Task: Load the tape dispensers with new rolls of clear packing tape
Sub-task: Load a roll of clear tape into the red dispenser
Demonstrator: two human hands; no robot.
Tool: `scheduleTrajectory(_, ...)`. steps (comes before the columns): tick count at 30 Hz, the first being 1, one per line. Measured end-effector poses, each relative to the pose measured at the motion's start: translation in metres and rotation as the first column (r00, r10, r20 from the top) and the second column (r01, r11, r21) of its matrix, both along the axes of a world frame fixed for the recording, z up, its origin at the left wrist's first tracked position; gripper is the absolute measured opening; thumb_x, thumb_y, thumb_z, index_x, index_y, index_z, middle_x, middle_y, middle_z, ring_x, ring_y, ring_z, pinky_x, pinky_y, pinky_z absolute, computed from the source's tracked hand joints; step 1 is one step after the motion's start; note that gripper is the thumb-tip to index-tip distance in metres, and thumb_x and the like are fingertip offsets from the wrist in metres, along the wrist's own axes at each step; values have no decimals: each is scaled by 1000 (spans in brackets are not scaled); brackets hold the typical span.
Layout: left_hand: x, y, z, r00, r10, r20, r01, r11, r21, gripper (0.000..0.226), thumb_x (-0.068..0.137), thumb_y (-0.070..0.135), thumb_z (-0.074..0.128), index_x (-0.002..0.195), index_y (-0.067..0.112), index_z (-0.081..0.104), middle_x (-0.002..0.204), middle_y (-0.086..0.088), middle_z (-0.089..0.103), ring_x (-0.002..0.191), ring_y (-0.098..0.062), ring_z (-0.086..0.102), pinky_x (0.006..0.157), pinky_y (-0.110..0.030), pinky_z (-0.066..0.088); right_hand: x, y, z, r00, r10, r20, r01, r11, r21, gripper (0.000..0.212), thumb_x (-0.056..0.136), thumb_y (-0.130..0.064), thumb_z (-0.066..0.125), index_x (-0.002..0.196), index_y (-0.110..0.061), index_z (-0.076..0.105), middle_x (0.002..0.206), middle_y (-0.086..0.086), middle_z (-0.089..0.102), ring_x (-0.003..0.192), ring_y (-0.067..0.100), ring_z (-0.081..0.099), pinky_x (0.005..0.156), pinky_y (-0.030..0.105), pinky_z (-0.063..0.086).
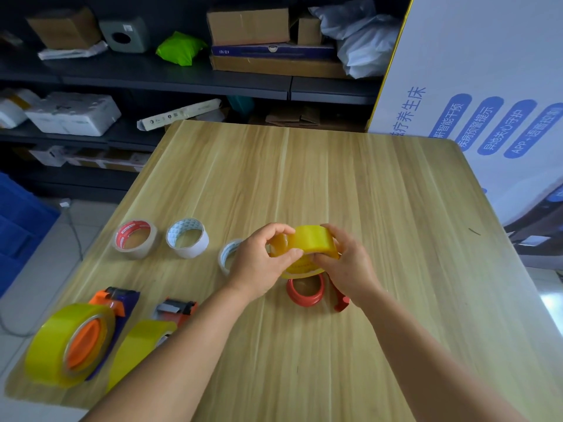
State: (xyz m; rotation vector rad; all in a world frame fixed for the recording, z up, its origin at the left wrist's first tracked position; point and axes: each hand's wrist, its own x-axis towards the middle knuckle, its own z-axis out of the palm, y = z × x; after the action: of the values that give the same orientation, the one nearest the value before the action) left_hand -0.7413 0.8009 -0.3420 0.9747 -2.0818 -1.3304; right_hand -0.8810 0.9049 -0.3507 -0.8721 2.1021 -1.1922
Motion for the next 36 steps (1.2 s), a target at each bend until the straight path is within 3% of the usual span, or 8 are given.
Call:
scheduleTrajectory(5,-3,3,-1,998,61,12,-62,997,52,9,75,31,72,79,32,64,91,4,70,92,-15,63,81,-28,49,-1,-2,0,999,-4,34,3,1000,25,55,81,-16,72,131,-29,53,115,-3,59,102,13,59,76,19,46)
scheduleTrajectory(8,-6,3,1,997,78,-1,-78,993,93,10,78,24,74,73,30,67,86,1,72,83,-16,64,78,-27,49,-2,-4,0,998,-15,54,14,999,32,58,82,-17,71,134,-30,51,119,-2,61,105,14,61,81,23,48)
scheduleTrajectory(17,-3,-2,3,993,106,59,-118,959,257,12,88,23,66,77,18,68,68,5,64,64,-9,56,67,-28,48,-2,-2,-2,997,6,81,-13,996,83,58,84,-18,68,136,-34,50,130,-7,59,108,11,59,84,21,44)
scheduleTrajectory(21,2,-2,3,1000,9,25,-16,958,288,3,86,24,67,84,22,67,80,5,67,78,-13,61,78,-32,50,-4,-2,-4,995,-1,104,-7,997,80,55,84,-18,68,135,-32,52,131,-5,60,112,12,59,89,24,47)
scheduleTrajectory(24,4,-1,2,998,-30,52,17,972,234,19,76,23,78,90,24,65,98,5,69,98,-14,64,88,-32,51,-4,-4,-5,993,-19,118,9,996,85,53,84,-23,69,134,-33,54,125,-6,62,110,13,61,91,28,50)
scheduleTrajectory(29,5,-1,4,997,46,56,-55,982,180,13,78,17,74,77,27,66,83,1,71,81,-15,65,85,-43,54,1,-7,3,987,-40,157,28,997,76,54,87,-16,67,137,-29,51,121,-7,60,104,9,59,84,21,45)
scheduleTrajectory(33,3,2,-1,989,144,34,-147,977,157,16,76,21,75,82,29,62,91,6,70,93,-16,66,87,-43,54,10,-13,8,983,-91,163,86,996,37,63,82,-19,73,138,-29,45,131,-5,51,108,8,54,93,27,46)
scheduleTrajectory(36,-2,5,-2,970,241,-6,-238,962,133,32,72,17,78,94,29,58,95,10,66,96,-14,64,88,-39,53,16,-19,20,980,-182,77,177,982,71,59,78,-27,76,129,-20,47,122,-2,46,106,11,50,96,28,43)
